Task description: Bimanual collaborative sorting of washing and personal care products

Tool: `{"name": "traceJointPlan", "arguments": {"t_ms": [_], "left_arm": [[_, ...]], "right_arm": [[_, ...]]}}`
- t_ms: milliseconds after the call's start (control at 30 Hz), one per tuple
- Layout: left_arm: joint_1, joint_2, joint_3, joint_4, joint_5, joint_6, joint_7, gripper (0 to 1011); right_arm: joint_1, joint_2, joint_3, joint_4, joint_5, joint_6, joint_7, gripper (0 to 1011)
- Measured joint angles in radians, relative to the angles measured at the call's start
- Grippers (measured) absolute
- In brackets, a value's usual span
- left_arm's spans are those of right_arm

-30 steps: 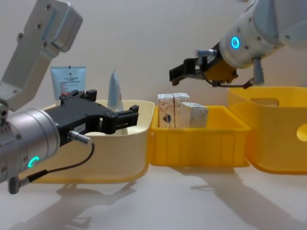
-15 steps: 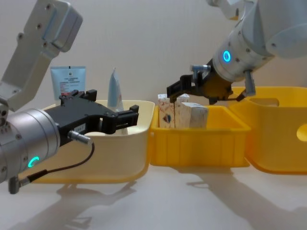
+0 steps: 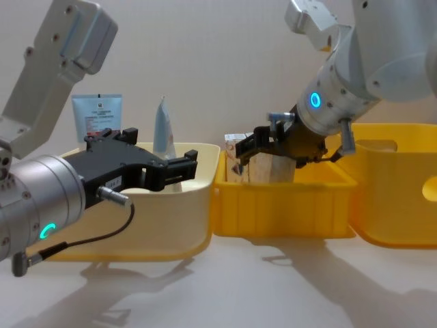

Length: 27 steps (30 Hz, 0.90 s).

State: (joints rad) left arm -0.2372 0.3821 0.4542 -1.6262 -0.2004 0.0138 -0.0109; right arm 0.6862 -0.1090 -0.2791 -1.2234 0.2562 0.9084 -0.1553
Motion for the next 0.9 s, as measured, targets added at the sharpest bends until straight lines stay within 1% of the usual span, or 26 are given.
{"name": "traceJointPlan", "arguments": {"t_ms": [167,567,767,833,900], "left_arm": [[0.000,0.000,0.000,0.000,0.000,0.000,0.000,1000],[0.000,0.000,0.000,0.000,0.000,0.000,0.000,1000],[0.000,0.000,0.000,0.000,0.000,0.000,0.000,1000],[0.000,0.000,0.000,0.000,0.000,0.000,0.000,1000],[0.000,0.000,0.000,0.000,0.000,0.000,0.000,1000]], "right_arm": [[0.007,-0.007,0.002,0.026,-0.003,-0.018,0.002,1001],[0.027,-0.027,0.011,0.098,-0.014,-0.091,0.007,1001],[0.032,-0.032,0.014,0.117,-0.018,-0.109,0.007,1001],[0.035,-0.034,0.015,0.125,-0.019,-0.117,0.008,986],[0.035,-0.035,0.015,0.128,-0.020,-0.121,0.008,937]]}}
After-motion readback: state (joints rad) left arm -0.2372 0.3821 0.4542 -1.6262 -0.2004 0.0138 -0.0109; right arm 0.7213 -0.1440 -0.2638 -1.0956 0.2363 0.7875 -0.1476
